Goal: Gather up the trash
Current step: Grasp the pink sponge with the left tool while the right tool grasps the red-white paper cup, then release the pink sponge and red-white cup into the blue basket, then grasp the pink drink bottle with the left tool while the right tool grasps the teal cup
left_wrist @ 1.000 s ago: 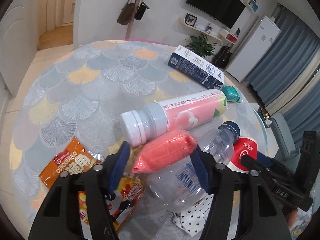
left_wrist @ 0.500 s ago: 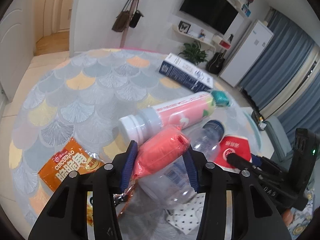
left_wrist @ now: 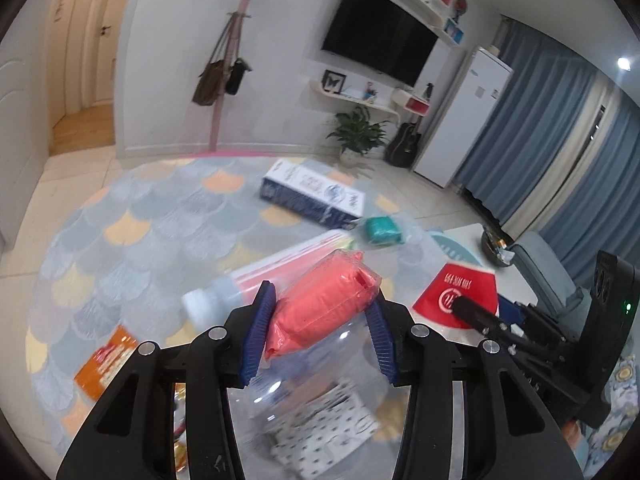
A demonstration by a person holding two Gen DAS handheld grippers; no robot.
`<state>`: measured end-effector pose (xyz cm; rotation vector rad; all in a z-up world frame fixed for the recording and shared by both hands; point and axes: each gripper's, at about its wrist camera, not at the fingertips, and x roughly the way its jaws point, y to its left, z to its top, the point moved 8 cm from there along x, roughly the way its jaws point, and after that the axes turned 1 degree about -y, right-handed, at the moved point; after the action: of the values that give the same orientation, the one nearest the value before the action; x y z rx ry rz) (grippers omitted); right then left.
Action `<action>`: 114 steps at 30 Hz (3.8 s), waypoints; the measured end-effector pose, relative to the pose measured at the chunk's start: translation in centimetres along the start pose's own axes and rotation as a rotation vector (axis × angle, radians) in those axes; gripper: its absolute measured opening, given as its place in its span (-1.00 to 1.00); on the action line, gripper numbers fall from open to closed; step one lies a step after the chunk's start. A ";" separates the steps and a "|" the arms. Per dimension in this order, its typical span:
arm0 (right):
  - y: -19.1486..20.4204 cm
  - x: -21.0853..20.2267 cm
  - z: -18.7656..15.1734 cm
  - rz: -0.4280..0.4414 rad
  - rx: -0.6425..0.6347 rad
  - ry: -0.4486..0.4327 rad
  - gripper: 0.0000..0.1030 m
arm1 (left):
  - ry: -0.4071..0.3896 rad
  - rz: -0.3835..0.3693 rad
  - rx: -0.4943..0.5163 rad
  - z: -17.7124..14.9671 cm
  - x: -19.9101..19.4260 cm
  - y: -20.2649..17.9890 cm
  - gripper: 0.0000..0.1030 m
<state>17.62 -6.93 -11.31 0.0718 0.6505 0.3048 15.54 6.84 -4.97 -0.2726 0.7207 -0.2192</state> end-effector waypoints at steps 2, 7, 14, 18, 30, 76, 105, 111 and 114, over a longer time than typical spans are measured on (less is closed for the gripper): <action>-1.7 -0.5 1.0 -0.030 0.016 -0.028 -0.19 | -0.004 -0.013 0.023 0.6 0.4 -1.3 -0.15; -5.9 -1.9 2.9 -0.103 0.060 -0.080 -0.19 | -0.004 -0.058 0.069 2.3 2.0 -5.2 -0.15; -12.9 -2.8 4.9 -0.207 0.131 -0.123 -0.19 | 0.023 -0.112 0.138 4.2 5.8 -11.1 -0.15; -17.0 -2.5 5.4 -0.264 0.173 -0.128 -0.19 | 0.044 -0.140 0.172 4.9 8.2 -14.5 -0.15; -27.4 1.6 3.0 -0.353 0.331 -0.027 -0.17 | 0.155 -0.201 0.239 4.8 17.1 -22.9 -0.15; -23.5 1.4 1.7 -0.252 0.356 0.050 0.22 | 0.061 -0.234 0.217 4.9 10.8 -20.3 0.56; -5.4 8.9 6.4 -0.042 0.052 0.069 0.49 | 0.217 0.007 0.310 1.0 9.1 4.1 0.58; -5.6 11.1 5.7 -0.040 0.071 0.115 0.49 | 0.305 -0.022 0.345 -0.8 11.0 3.1 0.55; -5.6 12.1 5.4 -0.044 0.066 0.124 0.49 | 0.322 -0.027 0.345 -1.2 11.6 2.7 0.47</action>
<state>31.43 -8.43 -14.95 0.1019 0.7841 0.2471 23.54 5.78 -13.84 0.0852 0.9825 -0.4131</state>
